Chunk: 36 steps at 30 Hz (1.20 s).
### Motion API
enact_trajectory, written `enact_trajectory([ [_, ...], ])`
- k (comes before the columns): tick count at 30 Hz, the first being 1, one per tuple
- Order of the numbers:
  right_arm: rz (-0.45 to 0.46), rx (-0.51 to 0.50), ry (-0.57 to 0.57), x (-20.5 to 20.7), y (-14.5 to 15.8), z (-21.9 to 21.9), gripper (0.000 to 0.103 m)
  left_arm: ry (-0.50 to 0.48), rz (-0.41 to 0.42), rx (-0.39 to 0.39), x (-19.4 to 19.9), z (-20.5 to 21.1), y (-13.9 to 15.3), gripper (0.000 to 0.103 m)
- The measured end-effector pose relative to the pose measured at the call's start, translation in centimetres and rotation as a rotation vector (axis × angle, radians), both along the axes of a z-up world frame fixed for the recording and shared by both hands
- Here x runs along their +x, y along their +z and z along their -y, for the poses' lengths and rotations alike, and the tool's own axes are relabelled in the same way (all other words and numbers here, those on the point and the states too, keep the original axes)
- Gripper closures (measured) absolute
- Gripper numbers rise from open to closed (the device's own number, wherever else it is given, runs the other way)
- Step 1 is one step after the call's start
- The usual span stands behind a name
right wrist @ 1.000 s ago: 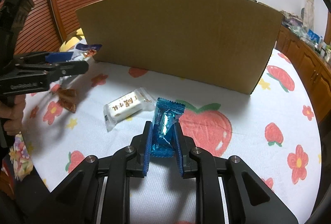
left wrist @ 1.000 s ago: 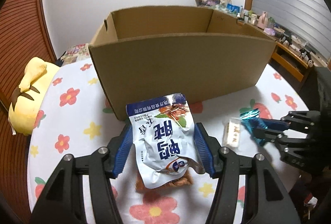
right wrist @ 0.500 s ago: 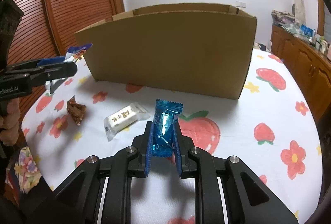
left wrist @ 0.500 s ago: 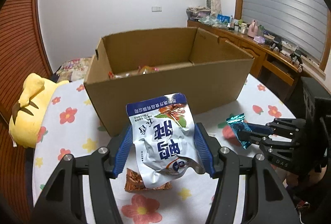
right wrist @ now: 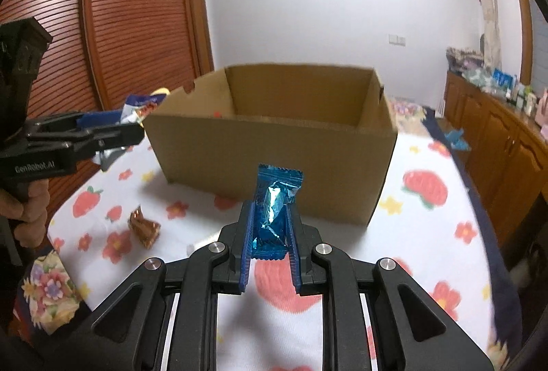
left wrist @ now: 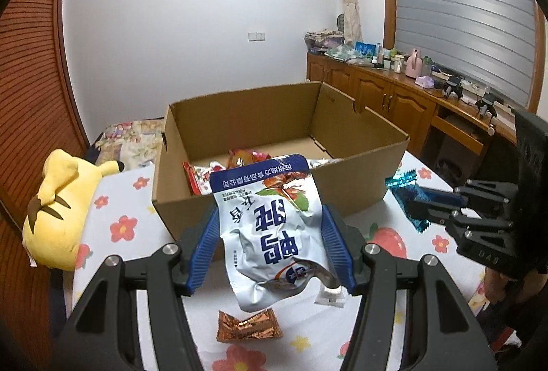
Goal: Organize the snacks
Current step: 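Carry the white pouch and blue candy over the box with both tools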
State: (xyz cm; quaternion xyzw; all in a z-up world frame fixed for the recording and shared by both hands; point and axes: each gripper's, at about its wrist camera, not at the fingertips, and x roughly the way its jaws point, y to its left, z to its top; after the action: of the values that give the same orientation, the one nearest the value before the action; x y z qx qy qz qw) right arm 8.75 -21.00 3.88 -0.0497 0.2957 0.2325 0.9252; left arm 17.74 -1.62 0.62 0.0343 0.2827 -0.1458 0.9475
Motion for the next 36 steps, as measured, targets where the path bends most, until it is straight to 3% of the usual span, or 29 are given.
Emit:
enact_trajectory([
  [7,0.06,-0.017,0.011,1.7,2.7,-0.6,0.087,0.0,0.019,0.004,1.1,-0.2,0.8,0.044],
  [19,0.087,-0.013,0.031,5.9,4.0,-1.8,0.087,0.004,0.031,-0.006,4.4,-1.1,1.8,0.044],
  [36,0.035,-0.068,0.025,11.4,1.9,-2.1,0.085,0.016,-0.012,-0.012,9.4,-0.3,-0.1,0.044],
])
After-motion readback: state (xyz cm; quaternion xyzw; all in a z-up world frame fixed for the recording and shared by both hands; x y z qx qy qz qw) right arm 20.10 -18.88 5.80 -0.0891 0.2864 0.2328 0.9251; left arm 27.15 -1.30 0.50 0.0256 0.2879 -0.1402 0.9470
